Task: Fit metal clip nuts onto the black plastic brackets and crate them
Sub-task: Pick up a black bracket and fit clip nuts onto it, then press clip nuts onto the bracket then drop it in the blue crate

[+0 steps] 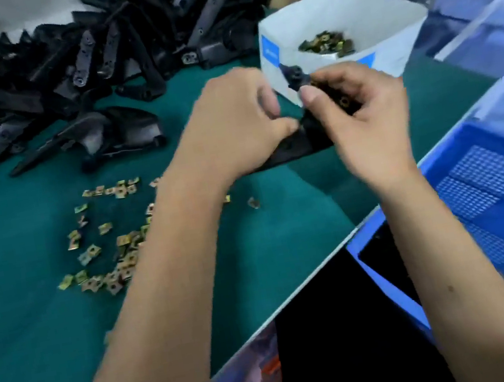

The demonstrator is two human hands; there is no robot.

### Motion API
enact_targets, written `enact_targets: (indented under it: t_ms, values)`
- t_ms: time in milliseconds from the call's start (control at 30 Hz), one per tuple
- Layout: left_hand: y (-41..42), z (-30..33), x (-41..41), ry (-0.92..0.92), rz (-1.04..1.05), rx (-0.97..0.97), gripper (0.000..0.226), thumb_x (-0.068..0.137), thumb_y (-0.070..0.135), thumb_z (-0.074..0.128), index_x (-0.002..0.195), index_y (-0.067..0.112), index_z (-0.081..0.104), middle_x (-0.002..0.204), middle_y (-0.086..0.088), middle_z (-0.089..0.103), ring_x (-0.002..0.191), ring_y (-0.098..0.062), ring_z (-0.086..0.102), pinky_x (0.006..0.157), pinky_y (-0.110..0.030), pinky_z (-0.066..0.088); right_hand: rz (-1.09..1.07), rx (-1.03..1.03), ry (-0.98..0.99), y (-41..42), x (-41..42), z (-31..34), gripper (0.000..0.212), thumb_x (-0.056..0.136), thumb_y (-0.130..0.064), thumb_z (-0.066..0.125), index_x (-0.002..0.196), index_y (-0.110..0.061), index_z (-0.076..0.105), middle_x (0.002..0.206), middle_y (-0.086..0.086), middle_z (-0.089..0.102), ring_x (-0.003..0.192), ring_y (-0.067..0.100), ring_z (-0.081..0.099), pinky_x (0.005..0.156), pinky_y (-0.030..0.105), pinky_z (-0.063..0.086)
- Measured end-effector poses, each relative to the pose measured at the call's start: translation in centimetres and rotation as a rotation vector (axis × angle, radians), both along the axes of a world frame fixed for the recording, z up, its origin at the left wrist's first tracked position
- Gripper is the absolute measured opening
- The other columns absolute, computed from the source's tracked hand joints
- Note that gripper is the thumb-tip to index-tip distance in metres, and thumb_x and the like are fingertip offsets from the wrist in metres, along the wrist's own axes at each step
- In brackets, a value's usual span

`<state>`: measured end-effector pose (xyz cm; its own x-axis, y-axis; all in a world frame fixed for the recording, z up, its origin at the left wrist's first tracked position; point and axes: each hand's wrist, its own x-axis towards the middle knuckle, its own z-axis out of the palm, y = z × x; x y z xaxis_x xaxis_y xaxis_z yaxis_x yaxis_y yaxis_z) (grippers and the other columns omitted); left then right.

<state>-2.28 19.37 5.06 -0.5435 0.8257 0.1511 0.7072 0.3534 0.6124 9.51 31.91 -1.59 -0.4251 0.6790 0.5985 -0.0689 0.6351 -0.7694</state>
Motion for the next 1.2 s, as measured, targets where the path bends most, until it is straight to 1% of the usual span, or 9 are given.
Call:
enact_targets:
  t_ms: [167,267,333,500,667,833,933,1067,1200]
  values:
    - [9.2,-3.0,10.5,0.300,-0.371,-0.085,0.018,0.091,0.035,0.072,0.104,0.025,0.067,0.108,-0.005,0.070,0.104,-0.030,0.066,0.079,-0.036,0.046,-0.226,-0.314,-0.013,6.3,11.5,-5.2,0.013,0.093,-0.029,0.072,0.085,-0.020,0.076,0.077,-0.001,0.075,0.071,0.015,0.067,0.070,0.048,0.062]
    - [12.6,-6.0,16.9,0.545,-0.470,-0.104,0.023,0.097,0.017,0.060,0.118,0.020,0.068,0.116,-0.007,0.068,0.108,-0.031,0.069,0.073,-0.039,0.048,-0.301,-0.507,0.006,7.8,16.8,-9.2,0.029,0.093,-0.027,0.066,0.065,-0.019,0.067,0.058,-0.009,0.062,0.055,0.003,0.056,0.052,0.026,0.051]
    - [14.1,-9.0,21.1,0.591,-0.582,-0.146,0.030,0.098,0.011,0.055,0.126,0.016,0.066,0.119,-0.007,0.068,0.109,-0.029,0.070,0.077,-0.039,0.053,-0.400,-0.587,-0.026,8.6,20.0,-11.9,0.022,0.086,-0.022,0.065,0.064,-0.017,0.062,0.060,-0.003,0.055,0.060,0.007,0.049,0.057,0.025,0.041]
    - [15.9,-15.9,24.1,0.416,-0.712,-0.440,0.039,0.096,0.017,0.067,0.134,0.012,0.061,0.129,-0.012,0.063,0.119,-0.032,0.063,0.092,-0.042,0.053,-0.566,-0.739,-0.309,9.3,25.1,-18.4,0.022,0.095,-0.031,0.075,0.084,-0.012,0.075,0.069,-0.006,0.073,0.067,0.010,0.069,0.063,0.024,0.048]
    - [15.5,-20.9,21.6,0.244,-0.685,-0.691,0.033,0.096,0.021,0.069,0.126,0.010,0.064,0.136,-0.015,0.052,0.122,-0.038,0.057,0.100,-0.049,0.052,-0.609,-0.731,-0.696,9.8,26.9,-20.6,0.047,0.094,-0.042,0.073,0.127,-0.009,0.068,0.119,0.013,0.071,0.111,0.030,0.068,0.093,0.037,0.053]
    - [16.4,-20.7,20.9,0.119,-0.549,-0.475,0.021,0.094,0.012,0.064,0.115,0.013,0.066,0.124,-0.011,0.060,0.114,-0.036,0.060,0.096,-0.045,0.052,-0.784,-0.519,-0.587,10.3,24.8,-17.7,0.026,0.097,-0.031,0.069,0.108,-0.008,0.076,0.103,0.010,0.076,0.101,0.029,0.070,0.092,0.042,0.055]
    - [17.7,-17.8,21.2,-0.042,-0.409,-0.332,0.013,0.090,0.010,0.061,0.101,0.014,0.068,0.108,-0.013,0.069,0.104,-0.037,0.065,0.086,-0.042,0.056,-0.782,-0.374,-0.479,10.5,21.6,-13.8,0.011,0.094,-0.020,0.067,0.094,-0.015,0.077,0.085,-0.001,0.074,0.086,0.021,0.070,0.082,0.032,0.054]
    - [18.8,-12.0,20.8,-0.103,-0.354,-0.090,0.017,0.079,-0.001,0.056,0.073,0.014,0.052,0.086,-0.011,0.066,0.083,-0.037,0.062,0.060,-0.037,0.044,-0.678,-0.232,-0.373,10.9,18.6,-7.5,0.013,0.092,-0.016,0.062,0.086,-0.013,0.074,0.081,0.001,0.074,0.079,0.021,0.068,0.079,0.041,0.055]
    - [17.7,-6.7,17.4,-0.146,-0.380,0.159,0.011,0.074,0.000,0.058,0.077,0.008,0.065,0.077,-0.006,0.071,0.077,-0.031,0.066,0.068,-0.043,0.054,-0.648,-0.064,-0.253,10.2,16.0,-1.6,0.019,0.094,-0.020,0.057,0.089,-0.012,0.075,0.077,0.001,0.073,0.074,0.019,0.066,0.072,0.042,0.054]
